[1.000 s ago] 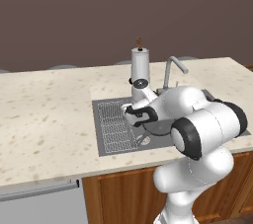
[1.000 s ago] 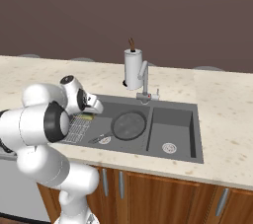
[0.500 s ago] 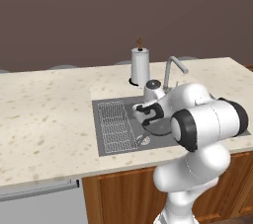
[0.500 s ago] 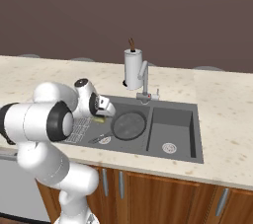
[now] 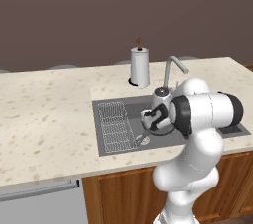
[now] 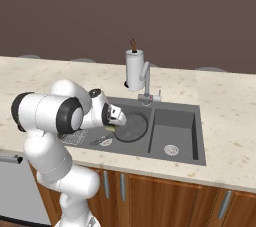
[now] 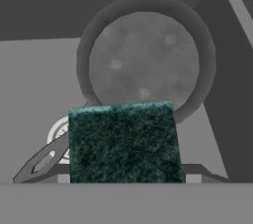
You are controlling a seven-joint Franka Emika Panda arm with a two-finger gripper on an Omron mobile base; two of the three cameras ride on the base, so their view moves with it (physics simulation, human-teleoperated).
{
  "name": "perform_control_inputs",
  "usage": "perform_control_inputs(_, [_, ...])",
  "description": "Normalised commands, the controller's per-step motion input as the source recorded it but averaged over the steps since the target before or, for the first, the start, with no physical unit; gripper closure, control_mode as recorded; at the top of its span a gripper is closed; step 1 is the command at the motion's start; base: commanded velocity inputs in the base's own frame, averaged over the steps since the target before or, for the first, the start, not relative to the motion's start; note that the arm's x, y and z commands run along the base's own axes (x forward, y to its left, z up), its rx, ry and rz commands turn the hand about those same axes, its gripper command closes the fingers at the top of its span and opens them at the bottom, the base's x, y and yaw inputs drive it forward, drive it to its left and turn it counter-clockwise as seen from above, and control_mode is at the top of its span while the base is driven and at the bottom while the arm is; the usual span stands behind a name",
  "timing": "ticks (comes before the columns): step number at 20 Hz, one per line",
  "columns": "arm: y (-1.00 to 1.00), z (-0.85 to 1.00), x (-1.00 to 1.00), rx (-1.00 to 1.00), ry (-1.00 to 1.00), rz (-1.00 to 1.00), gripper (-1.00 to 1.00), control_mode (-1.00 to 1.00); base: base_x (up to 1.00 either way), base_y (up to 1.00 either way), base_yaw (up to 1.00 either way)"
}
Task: Pick the pan and sponge and place them into the sink. Then turn on the water.
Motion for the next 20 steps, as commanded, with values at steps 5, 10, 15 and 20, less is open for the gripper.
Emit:
perform_control_inputs(5, [-0.35,-0.21,0.15,0.0,0.0,0.0,1.0,-1.0,0.0,0.0,0.0])
perform_control_inputs(10, [-0.27,-0.17,0.22,0.0,0.0,0.0,1.0,-1.0,0.0,0.0,0.0])
perform_control_inputs(15, [-0.1,-0.15,0.24,0.0,0.0,0.0,1.0,-1.0,0.0,0.0,0.0])
perform_control_inputs(20, [-0.01,-0.18,0.24,0.0,0.0,0.0,1.0,-1.0,0.0,0.0,0.0])
